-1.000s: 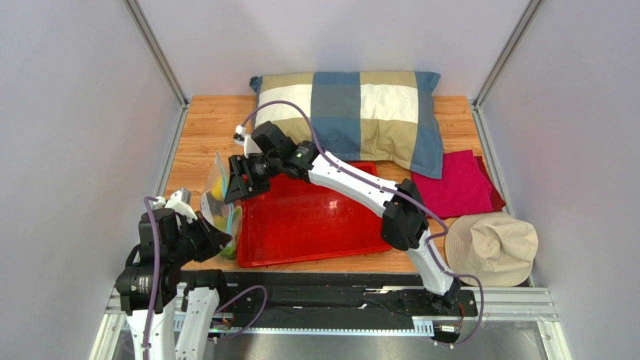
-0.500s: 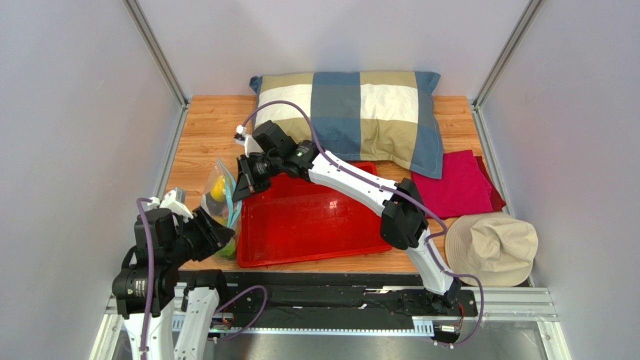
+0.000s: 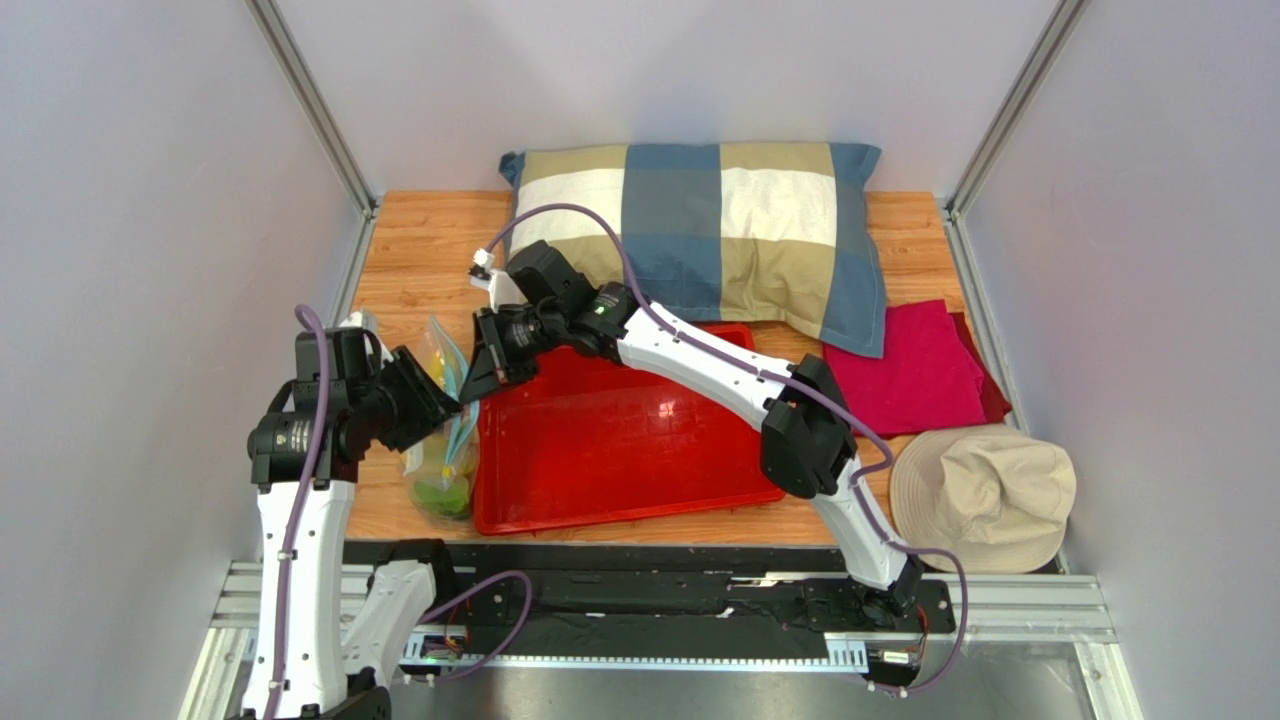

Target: Open the zip-top bag and remove the fake food

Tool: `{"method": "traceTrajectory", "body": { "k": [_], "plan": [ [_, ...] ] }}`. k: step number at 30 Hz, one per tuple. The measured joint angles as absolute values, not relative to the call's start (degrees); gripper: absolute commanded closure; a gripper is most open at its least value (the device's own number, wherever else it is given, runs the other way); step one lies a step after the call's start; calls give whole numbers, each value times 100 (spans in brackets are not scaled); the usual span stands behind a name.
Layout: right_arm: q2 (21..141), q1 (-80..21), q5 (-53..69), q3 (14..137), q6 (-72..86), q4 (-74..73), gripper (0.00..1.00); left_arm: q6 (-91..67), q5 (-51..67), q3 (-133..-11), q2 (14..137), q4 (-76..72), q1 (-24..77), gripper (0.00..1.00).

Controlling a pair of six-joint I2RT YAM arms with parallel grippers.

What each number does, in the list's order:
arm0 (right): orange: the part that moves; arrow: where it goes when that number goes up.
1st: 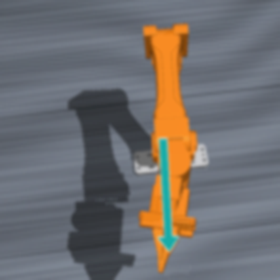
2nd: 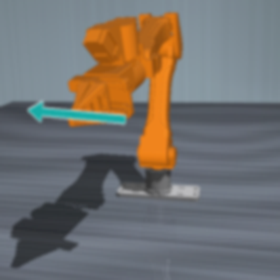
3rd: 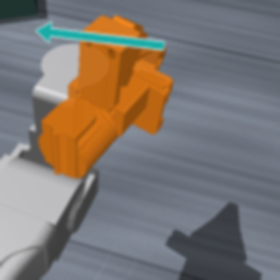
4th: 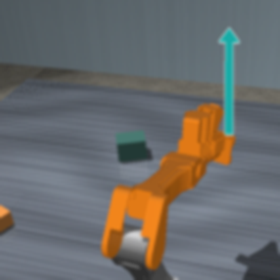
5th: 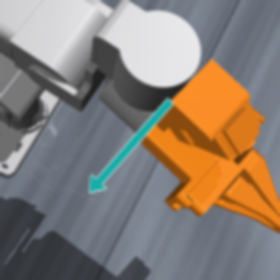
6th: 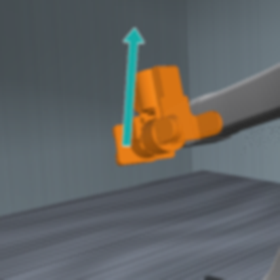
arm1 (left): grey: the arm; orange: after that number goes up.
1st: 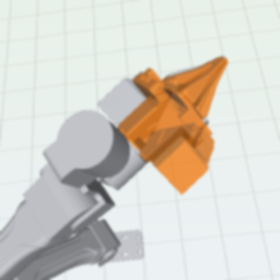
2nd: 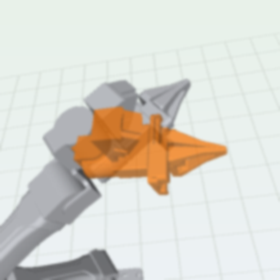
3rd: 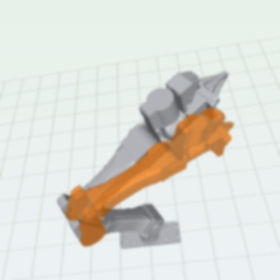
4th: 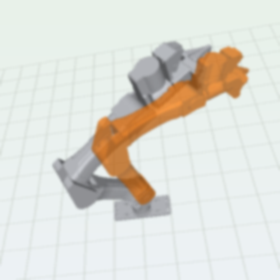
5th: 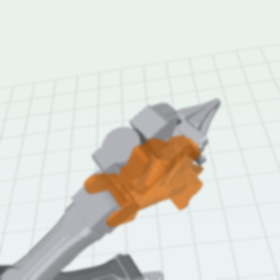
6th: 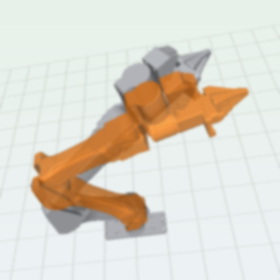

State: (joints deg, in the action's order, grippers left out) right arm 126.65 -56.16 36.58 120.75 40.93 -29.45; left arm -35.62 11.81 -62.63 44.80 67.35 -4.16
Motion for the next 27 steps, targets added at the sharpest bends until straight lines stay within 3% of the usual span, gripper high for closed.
{"method": "traceTrajectory", "body": {
  "k": [9, 13, 16, 22, 27],
  "plan": [
    [12665, -5616, 3758, 12075, 4246, -2829, 100, -3420, 1278, -5979, 4639, 6449, -416, 73],
    [12665, -5607, 3767, 12075, 4285, -2803, 100, -3262, 1155, -5979, 4919, 6453, -416, 93],
    [12665, -5607, 3789, 12075, 4313, -2797, 100, -3096, 1031, -6012, 5109, 6525, -416, 100],
    [12643, -5607, 3795, 12011, 4311, -2799, 100, -2832, 604, -6405, 5142, 6796, -416, 100],
    [12623, -5607, 3588, 11992, 4095, -3020, 100, -2930, -51, -6641, 3612, 6471, -416, 100]
  ]
}}
